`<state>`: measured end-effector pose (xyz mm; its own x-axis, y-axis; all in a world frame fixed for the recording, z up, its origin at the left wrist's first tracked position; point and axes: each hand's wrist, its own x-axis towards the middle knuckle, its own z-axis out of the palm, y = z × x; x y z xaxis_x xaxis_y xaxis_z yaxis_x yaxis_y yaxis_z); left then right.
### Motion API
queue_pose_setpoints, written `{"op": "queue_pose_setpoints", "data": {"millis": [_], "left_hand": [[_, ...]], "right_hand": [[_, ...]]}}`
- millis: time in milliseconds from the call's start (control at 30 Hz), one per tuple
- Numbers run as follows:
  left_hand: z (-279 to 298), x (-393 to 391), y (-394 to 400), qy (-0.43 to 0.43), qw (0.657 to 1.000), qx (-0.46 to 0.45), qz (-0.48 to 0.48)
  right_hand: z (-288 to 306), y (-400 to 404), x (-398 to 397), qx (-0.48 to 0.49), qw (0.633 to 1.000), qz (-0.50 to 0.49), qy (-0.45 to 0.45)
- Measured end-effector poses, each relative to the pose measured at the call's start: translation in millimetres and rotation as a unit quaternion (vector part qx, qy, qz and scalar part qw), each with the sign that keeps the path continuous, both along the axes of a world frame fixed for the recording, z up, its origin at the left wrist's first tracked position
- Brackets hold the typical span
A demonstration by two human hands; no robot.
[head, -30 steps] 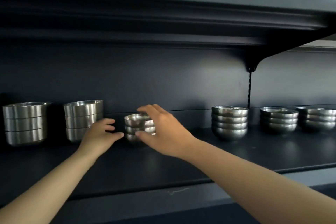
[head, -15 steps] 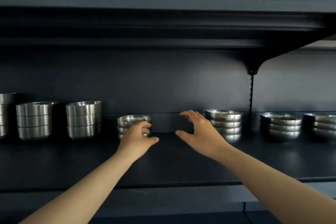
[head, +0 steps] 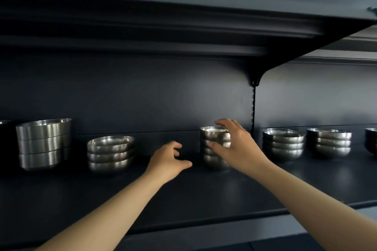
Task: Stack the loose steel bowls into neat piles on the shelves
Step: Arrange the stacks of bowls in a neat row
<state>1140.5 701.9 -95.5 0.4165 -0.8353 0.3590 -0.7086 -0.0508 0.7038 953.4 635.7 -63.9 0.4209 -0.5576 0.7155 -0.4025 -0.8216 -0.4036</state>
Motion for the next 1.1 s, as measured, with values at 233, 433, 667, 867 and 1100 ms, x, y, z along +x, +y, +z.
{"op": "queue_pose_setpoints", "data": {"millis": [233,433,667,867,1100], "left_hand": [[-2,-41,-53,0.073,0.995,0.069,-0.023],[-5,-51,-79,0.101,0.991,0.077,-0.041],[-18,-52,-91,0.152,0.985,0.054,-0.058],[-25,-50,-97,0.182,0.980,0.041,-0.073],[-33,-51,-97,0.187,0.978,0.013,-0.089]], "right_hand": [[5,-66,-46,0.071,0.997,-0.042,-0.013],[0,-101,-56,0.080,0.995,-0.041,0.047],[-8,-123,-44,0.170,0.984,0.040,0.024],[-18,-130,-33,0.219,0.969,0.111,-0.009],[-19,-127,-30,0.230,0.963,0.141,-0.008]]}}
